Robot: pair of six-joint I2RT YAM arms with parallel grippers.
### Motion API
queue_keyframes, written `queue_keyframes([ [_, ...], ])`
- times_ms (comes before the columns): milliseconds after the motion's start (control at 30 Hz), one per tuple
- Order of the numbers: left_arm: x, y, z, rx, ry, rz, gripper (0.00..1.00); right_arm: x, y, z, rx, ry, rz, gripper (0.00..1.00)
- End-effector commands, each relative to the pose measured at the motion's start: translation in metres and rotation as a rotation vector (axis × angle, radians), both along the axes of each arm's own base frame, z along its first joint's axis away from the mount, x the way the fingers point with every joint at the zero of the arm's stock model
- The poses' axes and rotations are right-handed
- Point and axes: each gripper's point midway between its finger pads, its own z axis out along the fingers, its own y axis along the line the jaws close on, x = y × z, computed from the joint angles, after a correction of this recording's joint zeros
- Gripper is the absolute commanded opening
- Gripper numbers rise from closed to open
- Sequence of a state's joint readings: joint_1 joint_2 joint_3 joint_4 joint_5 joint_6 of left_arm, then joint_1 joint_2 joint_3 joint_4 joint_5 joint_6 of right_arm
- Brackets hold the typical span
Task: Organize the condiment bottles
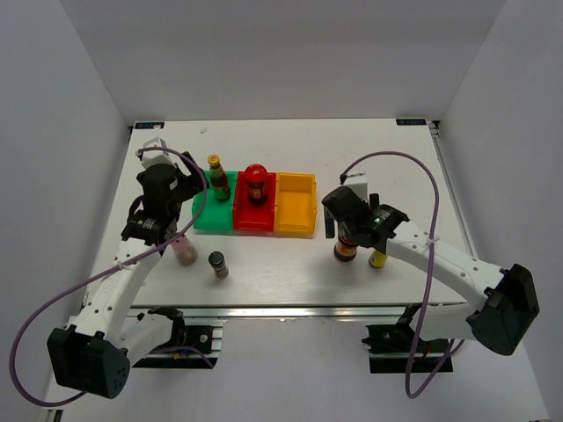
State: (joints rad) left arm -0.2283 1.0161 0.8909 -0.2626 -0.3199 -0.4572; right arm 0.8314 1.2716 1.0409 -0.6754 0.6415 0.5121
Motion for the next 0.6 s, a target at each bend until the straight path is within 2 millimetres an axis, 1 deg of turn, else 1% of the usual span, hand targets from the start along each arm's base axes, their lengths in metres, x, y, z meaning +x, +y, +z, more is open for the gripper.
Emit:
queue_keyframes([
  [0, 0.002, -0.003, 0.003, 0.0, -0.008, -0.021, 0.98, -0.017, -0.019, -0.003, 0.006, 0.027, -0.069, 0.89],
  [33, 0.003, -0.005, 0.001, -0.002, -0.003, -0.028, 0.98, -0.02, -0.019, -0.008, 0.005, 0.039, -0.057, 0.89],
  [67, 0.004, -0.005, 0.0, -0.003, 0.0, -0.029, 0.98, -0.024, -0.015, -0.012, 0.018, 0.059, -0.032, 0.89],
  [167, 0.004, -0.005, -0.001, -0.003, 0.007, -0.026, 0.98, -0.027, -0.009, -0.021, 0.03, 0.088, 0.005, 0.89],
  [233, 0.005, -0.005, 0.001, -0.004, 0.003, -0.024, 0.98, -0.027, -0.009, -0.024, 0.02, 0.098, 0.009, 0.89],
  [367, 0.005, -0.01, 0.004, -0.018, -0.012, -0.05, 0.98, -0.025, -0.019, -0.027, 0.0, 0.102, -0.051, 0.88],
  [467, 0.005, -0.009, 0.004, -0.014, -0.011, -0.044, 0.98, -0.024, -0.017, -0.031, 0.02, 0.115, -0.046, 0.84],
  [567, 0.006, -0.008, 0.002, -0.005, 0.0, -0.04, 0.98, -0.02, -0.016, -0.03, 0.037, 0.101, -0.048, 0.8],
])
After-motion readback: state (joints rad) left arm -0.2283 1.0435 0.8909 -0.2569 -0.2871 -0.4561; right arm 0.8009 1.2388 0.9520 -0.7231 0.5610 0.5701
